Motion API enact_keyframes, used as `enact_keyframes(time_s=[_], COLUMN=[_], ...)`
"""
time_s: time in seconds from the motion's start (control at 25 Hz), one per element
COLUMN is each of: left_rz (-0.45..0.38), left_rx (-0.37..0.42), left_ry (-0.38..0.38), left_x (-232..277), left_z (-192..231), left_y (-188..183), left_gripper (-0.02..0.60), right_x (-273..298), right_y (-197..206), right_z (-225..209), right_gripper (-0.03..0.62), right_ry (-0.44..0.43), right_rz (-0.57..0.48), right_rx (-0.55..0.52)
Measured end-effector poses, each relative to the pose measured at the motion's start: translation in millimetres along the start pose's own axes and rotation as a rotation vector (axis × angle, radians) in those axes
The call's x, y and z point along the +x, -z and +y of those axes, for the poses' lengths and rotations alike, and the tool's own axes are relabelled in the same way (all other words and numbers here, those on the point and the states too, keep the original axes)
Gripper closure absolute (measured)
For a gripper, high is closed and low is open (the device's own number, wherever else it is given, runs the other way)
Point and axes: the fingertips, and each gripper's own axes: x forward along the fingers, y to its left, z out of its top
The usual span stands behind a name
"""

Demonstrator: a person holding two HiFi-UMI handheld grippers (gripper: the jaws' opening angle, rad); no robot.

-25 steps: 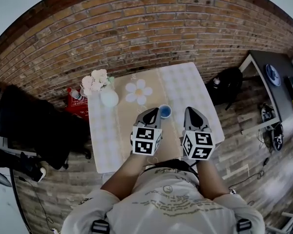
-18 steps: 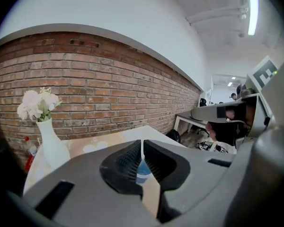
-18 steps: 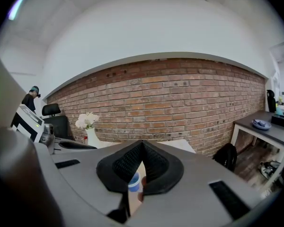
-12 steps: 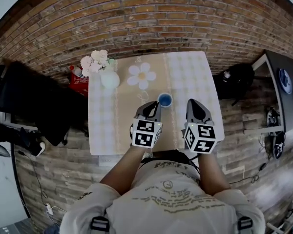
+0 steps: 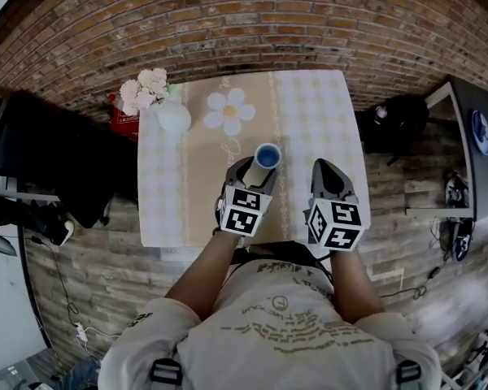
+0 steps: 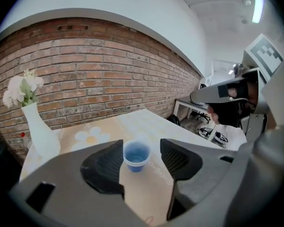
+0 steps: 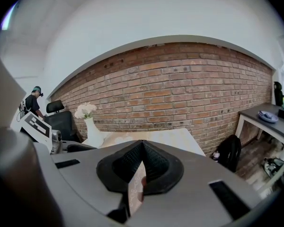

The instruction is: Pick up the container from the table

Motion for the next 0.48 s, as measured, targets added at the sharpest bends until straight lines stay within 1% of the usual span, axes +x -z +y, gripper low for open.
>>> enact_keyframes(time_s=[0.08,0.2,0.32,0.48], left_rz=[0.009,0.034,0.062,0.073], left_rx=[0.001,0.025,0.044,0.055], left_ry=[0.001,-0.014,-0.034,-0.069], left_x=[9.5,22.5,33.9,47.1], left_z=[0.3,1.6,2.8,5.2], left_y=[7.1,17.9,26.7,34.4], left_gripper=[0.333,0.31,0.302,0.296], right_x=[1.9,4.7,8.6,14.5], right_y=[2.4,5.4,9.4,13.1], right_z=[-5.1,-11.9,-18.7,-27.4], right_gripper=[0.592,0.592,0.592,0.592], right_ry=[-0.001,-0.004,-0.006,-0.013], right_rz=[0.008,0.019,0.034,0.05], right_rx=[0.001,0.001,0.0,-0.01])
